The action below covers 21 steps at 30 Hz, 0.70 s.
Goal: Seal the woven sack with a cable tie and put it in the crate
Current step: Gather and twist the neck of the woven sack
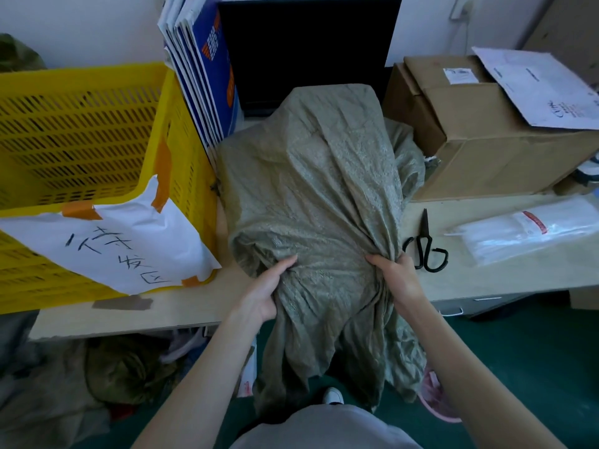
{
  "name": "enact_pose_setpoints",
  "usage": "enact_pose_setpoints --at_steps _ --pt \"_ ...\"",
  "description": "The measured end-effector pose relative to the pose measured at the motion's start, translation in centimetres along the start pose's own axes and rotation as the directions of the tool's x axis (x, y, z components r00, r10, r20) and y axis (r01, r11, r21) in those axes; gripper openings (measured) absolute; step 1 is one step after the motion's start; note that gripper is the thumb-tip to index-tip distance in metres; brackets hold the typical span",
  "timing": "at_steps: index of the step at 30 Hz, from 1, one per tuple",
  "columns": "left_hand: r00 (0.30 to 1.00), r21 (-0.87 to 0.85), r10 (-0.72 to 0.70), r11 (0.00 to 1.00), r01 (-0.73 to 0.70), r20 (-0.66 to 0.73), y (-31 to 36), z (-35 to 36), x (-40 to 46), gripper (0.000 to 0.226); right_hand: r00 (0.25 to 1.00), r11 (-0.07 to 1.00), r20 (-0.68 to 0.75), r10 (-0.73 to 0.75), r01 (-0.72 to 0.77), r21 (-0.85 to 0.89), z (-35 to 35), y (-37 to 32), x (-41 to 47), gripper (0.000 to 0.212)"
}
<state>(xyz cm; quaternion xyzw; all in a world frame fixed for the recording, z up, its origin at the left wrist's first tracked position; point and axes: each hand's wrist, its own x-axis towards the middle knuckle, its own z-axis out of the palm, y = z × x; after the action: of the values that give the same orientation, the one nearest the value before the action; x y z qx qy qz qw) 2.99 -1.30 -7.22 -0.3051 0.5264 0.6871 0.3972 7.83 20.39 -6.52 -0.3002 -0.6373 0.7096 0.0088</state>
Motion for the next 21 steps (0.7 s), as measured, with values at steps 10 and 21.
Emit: enact_pose_setpoints --at_steps 10,21 --pt "1.000 0.146 0.015 0.989 -0.013 -0.014 -0.6 1.7 -0.3 0.016 0.999 0.999 0.032 0.001 0.001 -0.042 1.7 2.1 -1.1 0.030" --pt "0.998 0.229 0.040 0.972 -0.048 0.038 -0.3 3.8 -1.4 0.071 0.998 1.000 0.063 -0.003 0.003 -0.001 2.3 2.9 -1.0 0.020"
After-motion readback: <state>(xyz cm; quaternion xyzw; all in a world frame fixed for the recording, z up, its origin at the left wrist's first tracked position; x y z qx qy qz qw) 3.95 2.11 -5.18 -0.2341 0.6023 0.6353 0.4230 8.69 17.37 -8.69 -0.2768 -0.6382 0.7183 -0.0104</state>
